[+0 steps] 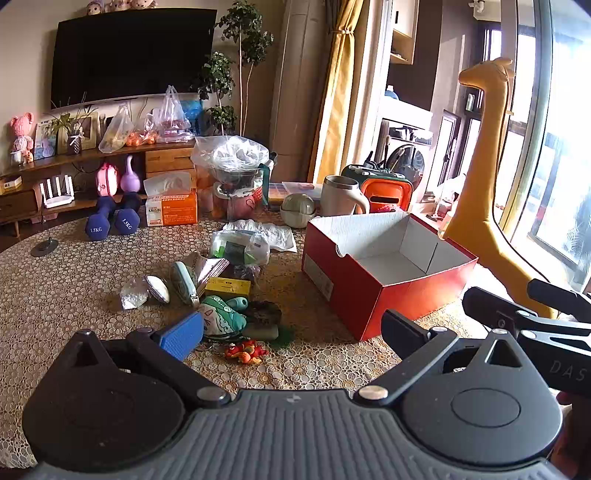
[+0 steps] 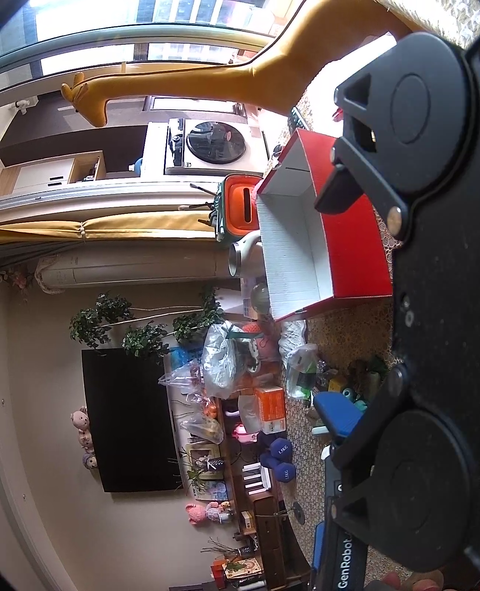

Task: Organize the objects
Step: 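Lower the left gripper onto the green cat-face plush pouch and close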

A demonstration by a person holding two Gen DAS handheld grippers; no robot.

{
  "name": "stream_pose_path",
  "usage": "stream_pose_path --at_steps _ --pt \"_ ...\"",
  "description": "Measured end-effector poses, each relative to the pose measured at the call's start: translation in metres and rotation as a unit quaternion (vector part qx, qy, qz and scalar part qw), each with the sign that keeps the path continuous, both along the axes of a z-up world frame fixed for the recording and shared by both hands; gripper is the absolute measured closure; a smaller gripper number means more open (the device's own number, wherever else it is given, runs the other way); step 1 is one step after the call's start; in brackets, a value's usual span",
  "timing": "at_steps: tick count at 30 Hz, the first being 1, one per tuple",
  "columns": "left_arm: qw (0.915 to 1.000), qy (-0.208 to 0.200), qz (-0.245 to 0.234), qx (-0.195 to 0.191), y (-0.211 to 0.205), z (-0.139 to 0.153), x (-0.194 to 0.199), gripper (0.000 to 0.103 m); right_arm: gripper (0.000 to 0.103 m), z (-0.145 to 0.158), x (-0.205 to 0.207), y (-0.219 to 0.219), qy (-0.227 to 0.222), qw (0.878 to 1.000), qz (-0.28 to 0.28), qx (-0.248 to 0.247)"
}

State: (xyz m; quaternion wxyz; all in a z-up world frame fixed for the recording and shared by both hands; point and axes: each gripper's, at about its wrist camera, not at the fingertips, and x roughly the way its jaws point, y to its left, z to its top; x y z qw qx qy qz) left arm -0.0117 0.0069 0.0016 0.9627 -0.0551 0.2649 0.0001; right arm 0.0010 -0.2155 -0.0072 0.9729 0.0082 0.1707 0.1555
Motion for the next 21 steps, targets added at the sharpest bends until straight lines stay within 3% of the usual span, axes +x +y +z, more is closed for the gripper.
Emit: stream_pose_path --at_steps 13,21 --pt "0.9997 0.013 0.015 0.015 0.028 -0.015 0.032 0.0 0.001 -0.014 0.034 0.028 0.033 0.997 0.056 -0.042" --pt "0.9985 0.037 0.037 0.014 0.073 -0.034 0.072 0.0 0.004 -0.033 0.07 0.058 0.071 0.987 0.128 -0.071"
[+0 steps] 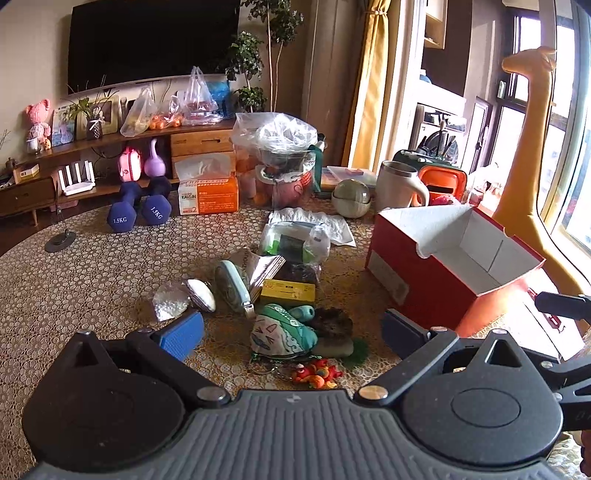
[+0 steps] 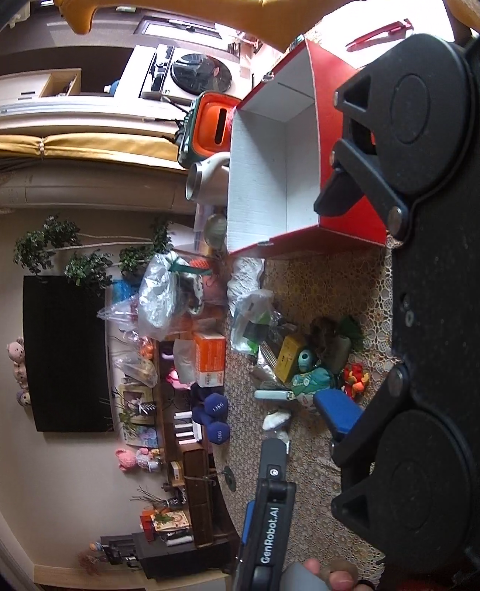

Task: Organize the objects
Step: 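Lower the left gripper onto the green cat-face plush pouch and close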

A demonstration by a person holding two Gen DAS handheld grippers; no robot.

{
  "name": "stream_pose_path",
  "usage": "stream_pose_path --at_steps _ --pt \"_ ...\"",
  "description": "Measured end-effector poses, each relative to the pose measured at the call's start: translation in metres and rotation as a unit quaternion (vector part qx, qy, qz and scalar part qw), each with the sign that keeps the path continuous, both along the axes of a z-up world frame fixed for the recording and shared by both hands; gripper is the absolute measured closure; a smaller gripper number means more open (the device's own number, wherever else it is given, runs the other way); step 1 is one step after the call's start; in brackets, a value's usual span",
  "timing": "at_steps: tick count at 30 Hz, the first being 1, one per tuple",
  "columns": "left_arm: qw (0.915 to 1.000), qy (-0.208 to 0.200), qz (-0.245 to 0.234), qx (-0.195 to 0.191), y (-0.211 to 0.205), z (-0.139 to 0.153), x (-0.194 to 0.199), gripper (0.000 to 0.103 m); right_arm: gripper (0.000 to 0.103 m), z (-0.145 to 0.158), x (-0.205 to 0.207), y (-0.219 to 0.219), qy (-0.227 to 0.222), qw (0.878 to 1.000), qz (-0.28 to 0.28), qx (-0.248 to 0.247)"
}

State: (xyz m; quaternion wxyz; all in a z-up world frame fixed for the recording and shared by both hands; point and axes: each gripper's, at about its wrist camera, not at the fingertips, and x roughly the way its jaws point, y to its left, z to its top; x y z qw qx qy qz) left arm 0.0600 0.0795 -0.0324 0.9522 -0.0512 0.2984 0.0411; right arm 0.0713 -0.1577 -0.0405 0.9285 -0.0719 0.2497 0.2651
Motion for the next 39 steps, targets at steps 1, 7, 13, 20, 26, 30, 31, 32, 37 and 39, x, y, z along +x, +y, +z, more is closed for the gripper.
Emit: stream_pose_path --at_steps 1,7,13,20,26,30,31,32,37,39 --pt "1.0 0.005 0.0 0.0 0.004 -0.005 0.005 0.0 0.005 -0.004 0.003 0.005 0.004 1.0 0.01 -0.005" --pt "0.9993 0.036 -0.013 0.004 0.011 -0.036 0.038 0.0 0.009 -0.033 0.023 0.033 0.027 0.997 0.061 -0.042" --pt "0.9979 0.06 -0.017 -0.016 0.024 -0.059 0.072 0.0 0.014 -0.065 0.037 0.062 0.057 0.989 0.107 -0.08" --pt "0.9967 0.077 -0.024 -0.007 0.028 -0.077 0.096 0.0 0.023 -0.096 0.045 0.096 0.075 0.981 0.144 -0.103" --pt "0.9951 0.091 -0.039 -0.004 0.023 -0.093 0.107 0.001 0.031 -0.111 0.055 0.113 0.088 0.98 0.147 -0.103" --pt "0.9944 0.095 -0.047 -0.003 0.024 -0.099 0.111 0.006 0.033 -0.115 0.059 0.118 0.088 0.979 0.151 -0.102" --pt "0.9939 0.098 -0.05 -0.007 0.025 -0.101 0.112 0.009 0.036 -0.116 0.06 0.119 0.089 0.979 0.15 -0.102" --pt "0.9935 0.1 -0.054 -0.008 0.026 -0.102 0.112 0.009 0.037 -0.117 0.061 0.119 0.091 0.979 0.15 -0.101" --pt "0.9921 0.103 -0.071 -0.012 0.024 -0.107 0.115 0.019 0.041 -0.12 0.064 0.121 0.089 0.98 0.148 -0.099" --pt "0.9917 0.101 -0.078 -0.012 0.023 -0.108 0.116 0.024 0.042 -0.121 0.064 0.122 0.089 0.98 0.148 -0.097"
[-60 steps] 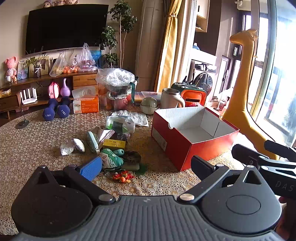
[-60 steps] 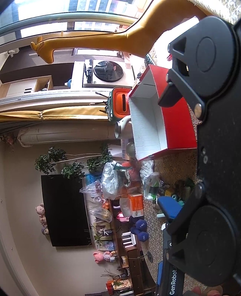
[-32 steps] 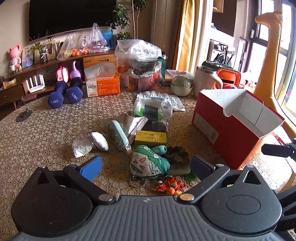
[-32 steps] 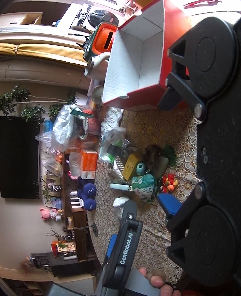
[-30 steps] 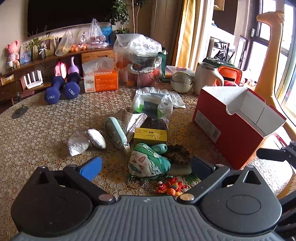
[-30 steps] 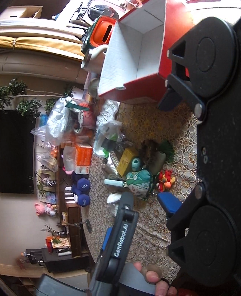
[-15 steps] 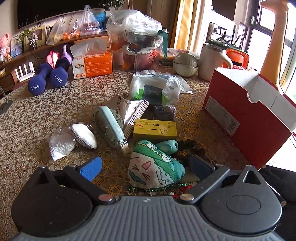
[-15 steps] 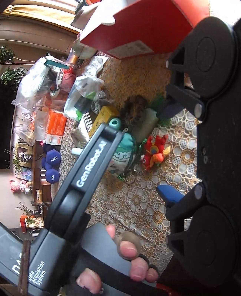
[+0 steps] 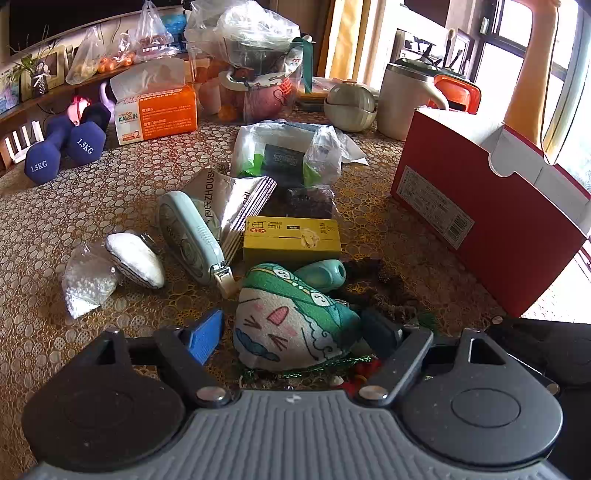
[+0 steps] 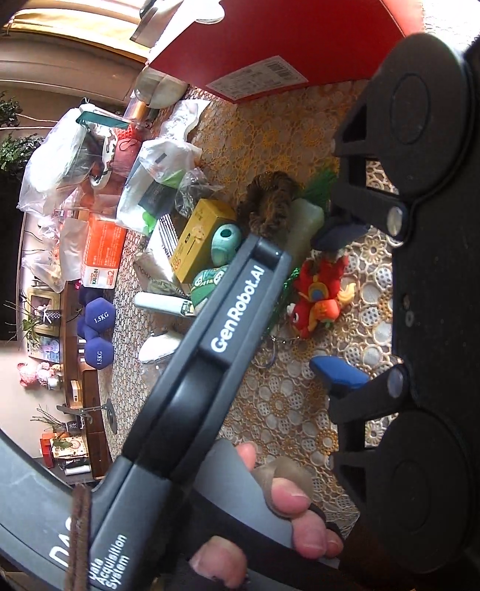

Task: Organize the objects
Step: 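Lower the left gripper onto the green cat-face plush pouch and close, then lift the plush pouch with the left gripper while the right gripper grasps the red rooster keychain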

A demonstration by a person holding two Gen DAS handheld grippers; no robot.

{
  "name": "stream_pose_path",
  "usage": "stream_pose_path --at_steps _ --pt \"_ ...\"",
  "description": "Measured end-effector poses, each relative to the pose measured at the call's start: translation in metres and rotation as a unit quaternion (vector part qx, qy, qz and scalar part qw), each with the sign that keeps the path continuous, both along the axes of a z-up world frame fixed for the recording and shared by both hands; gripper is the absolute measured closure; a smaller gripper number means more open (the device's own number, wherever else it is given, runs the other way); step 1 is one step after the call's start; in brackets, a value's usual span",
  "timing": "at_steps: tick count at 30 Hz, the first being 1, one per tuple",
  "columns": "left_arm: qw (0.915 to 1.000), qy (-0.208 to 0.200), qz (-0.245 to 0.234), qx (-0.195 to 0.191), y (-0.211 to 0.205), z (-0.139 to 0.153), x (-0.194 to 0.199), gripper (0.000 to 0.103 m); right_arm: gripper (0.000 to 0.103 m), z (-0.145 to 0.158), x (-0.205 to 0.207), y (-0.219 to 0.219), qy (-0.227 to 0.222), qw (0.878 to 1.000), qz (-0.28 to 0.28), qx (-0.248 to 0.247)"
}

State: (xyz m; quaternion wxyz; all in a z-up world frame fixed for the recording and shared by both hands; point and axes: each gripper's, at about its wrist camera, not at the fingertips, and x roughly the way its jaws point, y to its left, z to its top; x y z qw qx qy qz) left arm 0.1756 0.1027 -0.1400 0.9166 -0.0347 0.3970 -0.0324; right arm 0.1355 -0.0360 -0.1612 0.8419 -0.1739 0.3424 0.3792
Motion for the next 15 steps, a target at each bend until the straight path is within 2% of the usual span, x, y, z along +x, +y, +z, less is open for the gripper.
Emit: stream_pose_path --at_steps 1,5,10,15 --pt "1.0 0.0 -0.003 -0.001 -0.0002 -0.0001 0.0 0.028 0.043 0.0 0.0002 -0.0001 0.0 1.0 0.001 0.001" --pt "1.0 -0.001 -0.006 0.0 -0.0006 0.0007 -0.0018 0.032 0.05 0.0006 -0.0007 -0.0005 -0.002 1.0 0.002 0.003" --pt "1.0 -0.002 -0.003 -0.004 0.0022 0.002 -0.0044 0.034 0.064 0.0016 -0.0003 -0.0024 -0.006 1.0 -0.003 0.004" --pt "0.9999 -0.005 0.002 -0.01 0.0044 0.0066 -0.0082 0.036 0.065 0.0048 -0.0022 -0.0054 -0.012 1.0 -0.006 0.008"
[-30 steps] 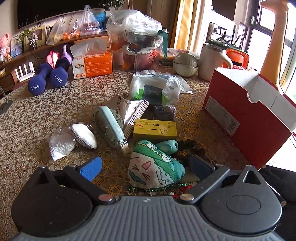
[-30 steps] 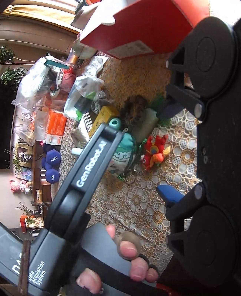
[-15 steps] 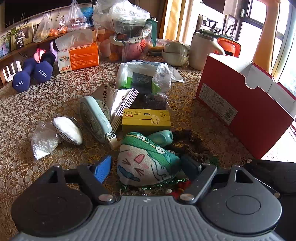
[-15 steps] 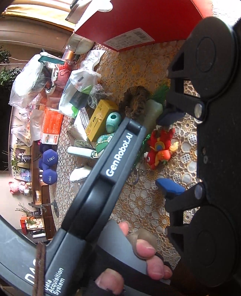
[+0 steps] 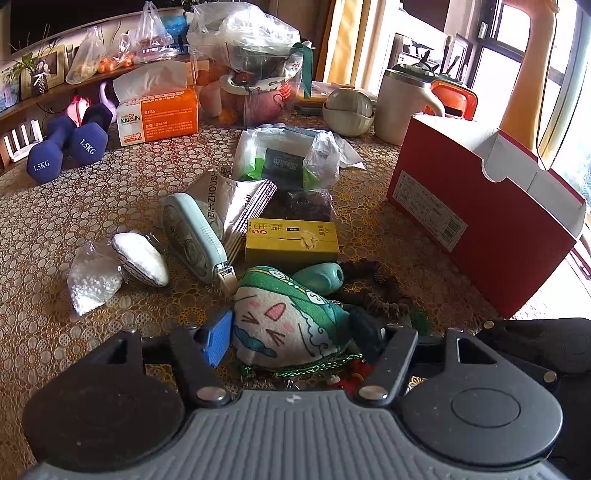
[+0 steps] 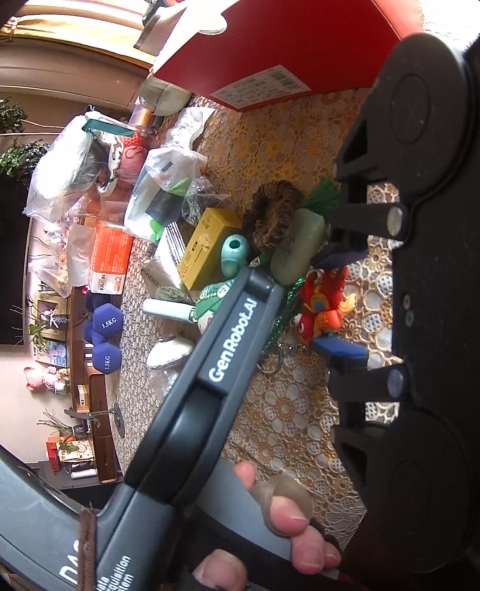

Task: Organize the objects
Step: 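Lift the plush pouch with the left gripper while the right gripper grasps the red rooster keychain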

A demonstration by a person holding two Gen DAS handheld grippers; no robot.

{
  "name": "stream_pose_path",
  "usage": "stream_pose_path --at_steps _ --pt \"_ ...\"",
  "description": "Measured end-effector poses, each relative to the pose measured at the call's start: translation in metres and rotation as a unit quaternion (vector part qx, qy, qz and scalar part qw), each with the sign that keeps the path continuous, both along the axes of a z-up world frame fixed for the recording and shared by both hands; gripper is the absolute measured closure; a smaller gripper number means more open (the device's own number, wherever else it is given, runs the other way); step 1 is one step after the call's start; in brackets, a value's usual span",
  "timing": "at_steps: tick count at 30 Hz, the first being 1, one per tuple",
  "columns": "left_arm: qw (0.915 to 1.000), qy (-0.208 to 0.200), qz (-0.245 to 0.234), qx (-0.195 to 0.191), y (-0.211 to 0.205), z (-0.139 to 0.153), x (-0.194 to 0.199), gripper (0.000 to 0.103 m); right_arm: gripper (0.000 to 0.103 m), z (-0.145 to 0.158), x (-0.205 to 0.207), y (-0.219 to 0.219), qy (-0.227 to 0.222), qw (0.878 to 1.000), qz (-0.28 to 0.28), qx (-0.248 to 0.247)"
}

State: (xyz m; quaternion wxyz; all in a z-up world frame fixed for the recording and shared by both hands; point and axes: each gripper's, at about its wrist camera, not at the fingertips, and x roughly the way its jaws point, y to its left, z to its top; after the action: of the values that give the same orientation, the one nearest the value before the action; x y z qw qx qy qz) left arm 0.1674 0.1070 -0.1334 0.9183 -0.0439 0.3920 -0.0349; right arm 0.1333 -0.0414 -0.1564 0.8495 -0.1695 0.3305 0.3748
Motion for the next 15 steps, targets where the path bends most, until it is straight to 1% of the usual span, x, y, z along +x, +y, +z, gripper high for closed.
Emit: stream_pose_path --at_steps 6,10,15 --pt "0.9999 -0.009 -0.001 -0.006 0.001 0.013 -0.01 0.036 0.065 0.014 -0.008 -0.01 -0.011 1.0 0.002 0.015" --pt "0.9997 -0.017 -0.003 -0.017 0.0 0.028 -0.017 0.037 0.065 0.027 -0.015 -0.02 -0.009 1.0 0.005 0.024" --pt "0.9991 -0.035 -0.011 -0.02 -0.007 0.051 -0.025 0.037 0.066 0.048 -0.024 -0.037 -0.016 0.999 -0.001 0.048"
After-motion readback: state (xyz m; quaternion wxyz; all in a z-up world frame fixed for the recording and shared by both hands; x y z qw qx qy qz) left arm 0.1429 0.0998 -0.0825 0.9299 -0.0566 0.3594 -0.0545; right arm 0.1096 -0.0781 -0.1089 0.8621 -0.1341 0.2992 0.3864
